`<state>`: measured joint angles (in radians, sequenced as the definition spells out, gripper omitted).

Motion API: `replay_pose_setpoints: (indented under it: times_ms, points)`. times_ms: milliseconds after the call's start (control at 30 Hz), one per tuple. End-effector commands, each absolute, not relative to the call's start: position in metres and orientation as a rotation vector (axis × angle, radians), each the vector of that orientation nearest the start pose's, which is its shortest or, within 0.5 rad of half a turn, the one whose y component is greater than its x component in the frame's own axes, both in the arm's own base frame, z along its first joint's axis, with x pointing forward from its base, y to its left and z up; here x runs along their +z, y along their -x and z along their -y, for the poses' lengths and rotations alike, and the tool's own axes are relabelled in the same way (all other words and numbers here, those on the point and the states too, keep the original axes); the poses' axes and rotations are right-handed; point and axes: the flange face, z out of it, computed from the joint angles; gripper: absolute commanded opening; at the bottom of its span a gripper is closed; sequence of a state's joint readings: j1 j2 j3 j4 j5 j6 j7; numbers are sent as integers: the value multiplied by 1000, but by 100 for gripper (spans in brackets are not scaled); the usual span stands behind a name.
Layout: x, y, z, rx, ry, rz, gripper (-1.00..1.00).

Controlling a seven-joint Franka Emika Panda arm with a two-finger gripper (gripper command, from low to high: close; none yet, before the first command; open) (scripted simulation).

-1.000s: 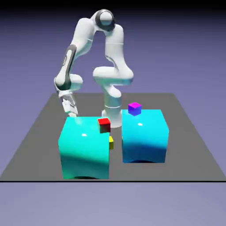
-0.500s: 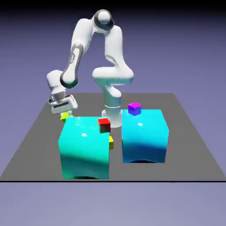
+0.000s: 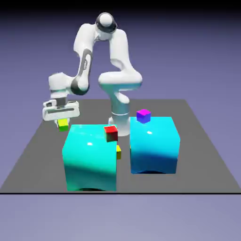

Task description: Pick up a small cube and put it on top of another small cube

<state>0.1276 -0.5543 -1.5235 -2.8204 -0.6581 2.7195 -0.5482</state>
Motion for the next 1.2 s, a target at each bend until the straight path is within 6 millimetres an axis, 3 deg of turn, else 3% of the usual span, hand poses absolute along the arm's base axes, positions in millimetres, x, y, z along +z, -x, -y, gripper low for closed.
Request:
replay_pose_setpoints:
  times_ms: [0,367,700,933,1167]
  points:
    - [235,-152,334,-458,3040,-257,-100]
    - [236,-173,328,-581,3180,806,-100]
    - [226,-189,308,-628,2960,1841,-100]
    - [211,-196,286,-621,2581,2540,-100]
    - [197,-213,186,-802,1648,3261,-100]
